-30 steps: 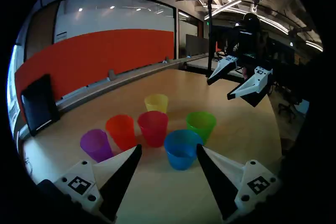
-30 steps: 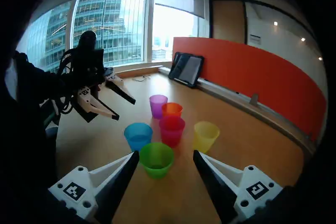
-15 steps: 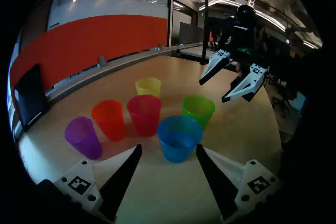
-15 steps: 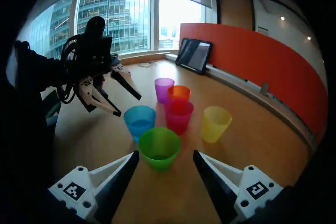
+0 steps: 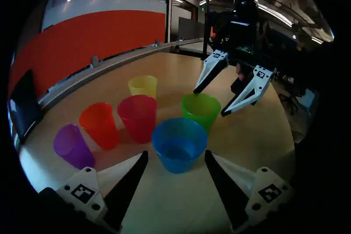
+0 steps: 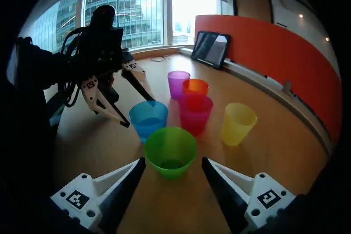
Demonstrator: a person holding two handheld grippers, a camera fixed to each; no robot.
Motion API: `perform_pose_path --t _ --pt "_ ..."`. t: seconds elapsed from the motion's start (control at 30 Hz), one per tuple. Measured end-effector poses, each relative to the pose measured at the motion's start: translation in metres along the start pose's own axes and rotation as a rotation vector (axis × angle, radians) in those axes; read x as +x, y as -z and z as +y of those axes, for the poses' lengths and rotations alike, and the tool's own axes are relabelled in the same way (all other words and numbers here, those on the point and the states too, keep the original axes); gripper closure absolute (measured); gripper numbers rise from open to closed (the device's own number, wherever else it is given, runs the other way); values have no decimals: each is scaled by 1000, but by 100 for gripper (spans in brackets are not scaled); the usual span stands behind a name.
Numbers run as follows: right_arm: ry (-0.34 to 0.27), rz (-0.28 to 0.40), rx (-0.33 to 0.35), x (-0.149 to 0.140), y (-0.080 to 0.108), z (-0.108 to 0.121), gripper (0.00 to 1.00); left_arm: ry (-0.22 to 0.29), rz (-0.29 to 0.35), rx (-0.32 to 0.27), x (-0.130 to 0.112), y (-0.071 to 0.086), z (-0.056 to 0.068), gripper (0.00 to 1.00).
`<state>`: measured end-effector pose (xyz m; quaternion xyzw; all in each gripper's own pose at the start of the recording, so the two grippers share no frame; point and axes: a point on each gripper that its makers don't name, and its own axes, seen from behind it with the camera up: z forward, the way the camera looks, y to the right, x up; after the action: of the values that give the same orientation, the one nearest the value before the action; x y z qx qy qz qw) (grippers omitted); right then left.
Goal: Pour water
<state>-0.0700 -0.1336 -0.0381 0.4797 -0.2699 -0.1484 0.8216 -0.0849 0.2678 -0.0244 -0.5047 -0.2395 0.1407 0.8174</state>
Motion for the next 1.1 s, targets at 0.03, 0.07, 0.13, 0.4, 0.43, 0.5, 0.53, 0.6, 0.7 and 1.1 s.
perform_pose_path --t 0.03,0.07,0.13,0.4,0.43,0.5,0.53,0.6,0.7,1.1 --pt "1 -2 3 0 -2 0 0 -1 -2 -4 0 -2 1 4" --pt "2 -3 6 0 -4 -1 0 -2 -5 -8 0 -3 2 4" --pt "6 -5 10 0 -7 -1 0 -5 -9 -15 0 -6 3 4" --pt "17 -10 18 0 -17 -1 0 -24 -18 -26 3 -17 4 4" --pt "18 -11 18 0 -17 -1 0 -25 -18 -28 4 -18 5 4" --pt "18 -11 18 0 -18 -1 0 -25 -19 -31 5 -20 5 4" --pt "18 -10 19 0 -18 -1 0 -25 -19 -31 5 -20 6 4" --pt "17 -10 19 0 -19 -1 0 -26 -20 -32 6 -21 6 4" --pt "16 -9 19 0 -19 0 0 -28 -25 -29 5 -23 5 5" --pt "15 -3 22 1 -19 -2 0 -43 -43 -16 3 -26 3 15"
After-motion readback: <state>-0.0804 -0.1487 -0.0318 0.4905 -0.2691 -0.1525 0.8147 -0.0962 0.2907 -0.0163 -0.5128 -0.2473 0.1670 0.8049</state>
